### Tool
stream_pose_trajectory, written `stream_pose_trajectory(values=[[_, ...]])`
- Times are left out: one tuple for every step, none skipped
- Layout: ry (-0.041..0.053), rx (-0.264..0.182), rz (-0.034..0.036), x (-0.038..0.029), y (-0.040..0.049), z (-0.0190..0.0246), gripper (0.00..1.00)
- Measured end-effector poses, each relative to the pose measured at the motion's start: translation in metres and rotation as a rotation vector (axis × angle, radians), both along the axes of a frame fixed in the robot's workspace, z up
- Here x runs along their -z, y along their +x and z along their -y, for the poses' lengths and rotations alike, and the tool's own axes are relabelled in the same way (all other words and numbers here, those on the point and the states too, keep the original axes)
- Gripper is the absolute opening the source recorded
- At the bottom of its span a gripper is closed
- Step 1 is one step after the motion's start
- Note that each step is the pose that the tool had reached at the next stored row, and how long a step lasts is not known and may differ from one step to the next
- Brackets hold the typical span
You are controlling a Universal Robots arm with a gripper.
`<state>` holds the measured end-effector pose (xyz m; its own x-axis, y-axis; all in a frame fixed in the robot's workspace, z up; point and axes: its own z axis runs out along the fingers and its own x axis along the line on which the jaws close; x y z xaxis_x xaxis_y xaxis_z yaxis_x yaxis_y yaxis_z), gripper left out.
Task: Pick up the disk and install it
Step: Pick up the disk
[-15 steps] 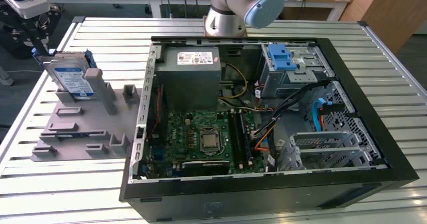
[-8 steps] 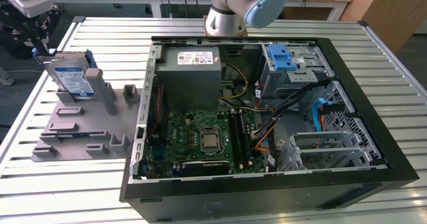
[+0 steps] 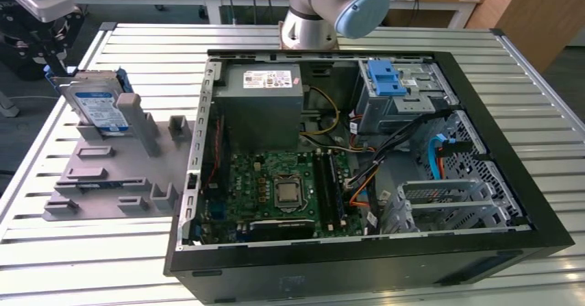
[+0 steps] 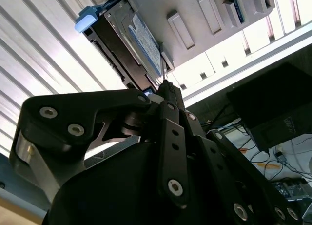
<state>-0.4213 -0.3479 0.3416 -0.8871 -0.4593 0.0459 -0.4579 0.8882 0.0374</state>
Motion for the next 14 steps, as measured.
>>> stream_pose_trajectory(values=[[0.0,-0.007,-0.0001,0.0,0.0,0.0,0.11],[0.0,-0.014,-0.0001,0.0,0.0,0.0,0.11],[0.0,-0.021,0.0,0.0,0.0,0.0,0.11],[0.0,-0.028,0.0,0.0,0.0,0.0,0.11],[0.0,-0.034,0.0,0.0,0.0,0.0,0.11],[0.0,-0.041,0.0,0.0,0.0,0.0,0.11],[0.0,-0.048,0.0,0.0,0.0,0.0,0.11],[0.0,-0.055,-0.0001,0.0,0.0,0.0,0.11],[0.0,-0.061,0.0,0.0,0.0,0.0,0.11],[0.0,-0.068,0.0,0.0,0.0,0.0,0.11],[0.0,-0.074,0.0,0.0,0.0,0.0,0.11],[0.0,-0.081,-0.0001,0.0,0.0,0.0,0.11],[0.0,-0.087,0.0,0.0,0.0,0.0,0.11],[0.0,-0.094,0.0,0.0,0.0,0.0,0.11]])
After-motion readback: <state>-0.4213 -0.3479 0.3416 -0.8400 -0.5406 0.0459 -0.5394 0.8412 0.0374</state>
